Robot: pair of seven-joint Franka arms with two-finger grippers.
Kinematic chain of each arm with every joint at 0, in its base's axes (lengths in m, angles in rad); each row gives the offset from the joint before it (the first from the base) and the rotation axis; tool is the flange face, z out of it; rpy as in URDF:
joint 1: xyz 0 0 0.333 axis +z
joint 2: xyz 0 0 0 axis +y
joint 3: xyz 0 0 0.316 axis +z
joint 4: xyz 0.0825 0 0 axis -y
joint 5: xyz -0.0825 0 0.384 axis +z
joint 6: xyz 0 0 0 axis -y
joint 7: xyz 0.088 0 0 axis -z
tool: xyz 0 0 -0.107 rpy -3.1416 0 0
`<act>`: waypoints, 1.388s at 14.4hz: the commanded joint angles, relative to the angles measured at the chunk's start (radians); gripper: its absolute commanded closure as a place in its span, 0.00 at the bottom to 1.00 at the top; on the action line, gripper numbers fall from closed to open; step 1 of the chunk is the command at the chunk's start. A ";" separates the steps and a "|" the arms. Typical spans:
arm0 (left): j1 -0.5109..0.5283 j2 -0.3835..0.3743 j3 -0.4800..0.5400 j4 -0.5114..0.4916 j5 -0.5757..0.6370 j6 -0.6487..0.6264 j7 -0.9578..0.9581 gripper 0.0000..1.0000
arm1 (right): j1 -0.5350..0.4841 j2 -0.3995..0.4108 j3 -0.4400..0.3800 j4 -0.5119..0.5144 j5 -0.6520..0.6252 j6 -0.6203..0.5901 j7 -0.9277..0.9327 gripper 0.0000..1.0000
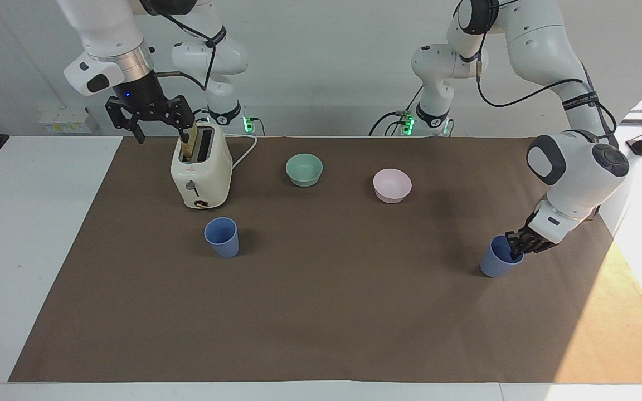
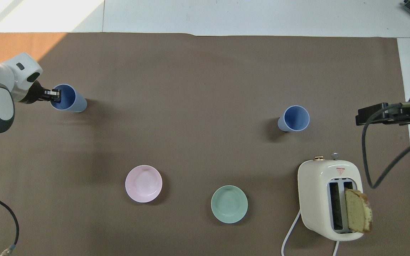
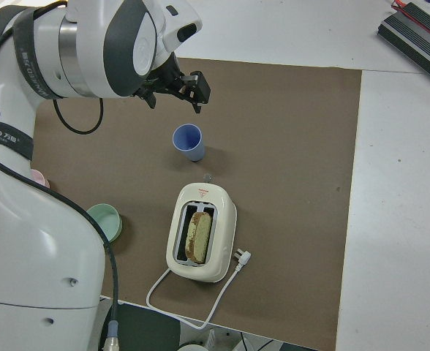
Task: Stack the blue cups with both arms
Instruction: 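Carry the blue cup with the left gripper toward the table center, then release the cup upright and withdraw the left gripper to rest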
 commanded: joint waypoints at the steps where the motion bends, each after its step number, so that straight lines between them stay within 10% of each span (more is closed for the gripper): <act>1: -0.041 -0.059 0.007 -0.004 -0.006 -0.042 -0.044 1.00 | -0.008 -0.001 0.002 0.001 0.016 0.002 -0.023 0.00; 20: -0.582 -0.073 0.004 -0.150 0.008 0.171 -0.784 1.00 | -0.008 -0.001 0.002 0.001 0.016 0.002 -0.022 0.00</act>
